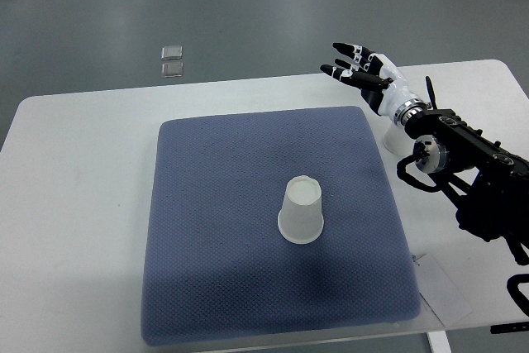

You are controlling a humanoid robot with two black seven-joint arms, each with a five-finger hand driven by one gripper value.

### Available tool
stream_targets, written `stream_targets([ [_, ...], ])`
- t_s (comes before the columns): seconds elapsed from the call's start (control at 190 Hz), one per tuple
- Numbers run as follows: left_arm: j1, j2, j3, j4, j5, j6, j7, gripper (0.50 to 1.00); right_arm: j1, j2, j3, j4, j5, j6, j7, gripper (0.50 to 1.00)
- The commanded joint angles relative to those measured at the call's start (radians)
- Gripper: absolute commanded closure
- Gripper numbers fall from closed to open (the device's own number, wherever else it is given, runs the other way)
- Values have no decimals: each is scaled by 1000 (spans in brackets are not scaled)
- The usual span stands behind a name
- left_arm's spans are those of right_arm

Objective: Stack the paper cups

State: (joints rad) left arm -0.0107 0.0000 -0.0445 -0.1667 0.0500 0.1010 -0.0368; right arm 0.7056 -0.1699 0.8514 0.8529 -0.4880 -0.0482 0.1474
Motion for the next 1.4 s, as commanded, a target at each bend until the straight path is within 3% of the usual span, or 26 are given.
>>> stream_targets([
  [0.0, 0, 0, 0, 0, 1, 0, 0, 500, -2, 6, 0, 0, -7, -1, 0, 589],
  [0.573, 0, 0, -1, -5, 1, 0, -6, 500, 2, 4, 0, 0, -7, 1, 1, 589],
  [0.905, 0, 0, -1, 0, 1, 0, -6, 500, -5, 0, 5, -3, -7, 51, 3, 587],
  [1.394, 0, 0, -1, 0, 1, 0, -6, 500, -2, 4, 21, -2, -6, 39, 6, 589],
])
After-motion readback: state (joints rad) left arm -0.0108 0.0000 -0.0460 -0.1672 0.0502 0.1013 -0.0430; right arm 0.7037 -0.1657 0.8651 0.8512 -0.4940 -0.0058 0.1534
